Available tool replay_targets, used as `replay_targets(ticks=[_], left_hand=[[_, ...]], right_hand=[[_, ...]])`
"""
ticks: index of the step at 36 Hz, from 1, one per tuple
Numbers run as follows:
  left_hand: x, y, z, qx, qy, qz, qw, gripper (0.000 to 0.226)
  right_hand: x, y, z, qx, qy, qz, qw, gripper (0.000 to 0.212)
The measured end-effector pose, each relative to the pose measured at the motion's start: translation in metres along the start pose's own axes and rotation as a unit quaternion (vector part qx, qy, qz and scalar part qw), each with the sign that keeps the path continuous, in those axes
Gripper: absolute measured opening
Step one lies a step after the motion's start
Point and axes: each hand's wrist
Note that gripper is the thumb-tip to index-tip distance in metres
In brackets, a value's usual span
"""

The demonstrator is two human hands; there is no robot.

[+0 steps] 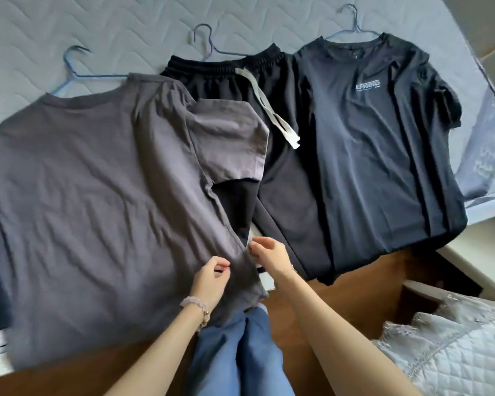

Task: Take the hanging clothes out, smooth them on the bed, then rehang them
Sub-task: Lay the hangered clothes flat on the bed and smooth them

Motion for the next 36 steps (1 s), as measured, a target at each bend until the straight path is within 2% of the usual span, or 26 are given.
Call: replay_targets(ticks=[8,16,18,20,22,24,27,31,34,36], left_hand=[[0.006,0.007,0.008,-0.015,0.007,0.009,1.000,0.012],[0.025,0.007,0.040,0.017,0.017,0.090,0.996,0.012],[0.032,0.006,0.050,0.073,0.080,0.145,0.984,0.010],[0.041,0.005,0.063,0.167,0.161,0.200,0.952,0.014],[0.050,0.005,0.078,0.240,0.225,0.213,0.920,0.028],[0.059,0.007,0.090,0.264,0.277,0.192,0.904,0.035],[0.066,0.010,0.098,0.210,0.329,0.154,0.908,0.036],[0.063,0.012,0.091,0.032,0.306,0.106,0.946,0.037],[0.059,0.014,0.078,-0.052,0.324,0.081,0.941,0.033],[0.058,0.019,0.073,-0.088,0.320,0.091,0.939,0.033]], right_hand=[[0.017,0.012,-0.023,-0.017,-0.044,0.000,0.999,0.027],[-0.026,-0.006,-0.030,-0.101,0.035,-0.044,0.993,0.039],[-0.038,-0.008,-0.033,-0.119,0.031,-0.058,0.991,0.034],[-0.047,-0.006,-0.038,-0.119,0.048,-0.081,0.988,0.030],[-0.053,-0.001,-0.044,-0.109,0.058,-0.099,0.987,0.029],[-0.062,0.005,-0.052,-0.101,0.054,-0.096,0.989,0.024],[-0.078,0.014,-0.064,-0.086,0.065,-0.090,0.990,0.017],[-0.106,0.027,-0.084,-0.062,0.085,-0.071,0.992,0.014],[-0.122,0.041,-0.097,-0.055,0.094,-0.081,0.991,0.018],[-0.127,0.051,-0.102,-0.052,0.085,-0.102,0.990,0.019]])
Point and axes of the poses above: each hand's wrist, its own y-axis towards the middle knuckle, its own x-axis out of the palm, z = x × y, and after that the axes turned 5 degrees about x, right-handed
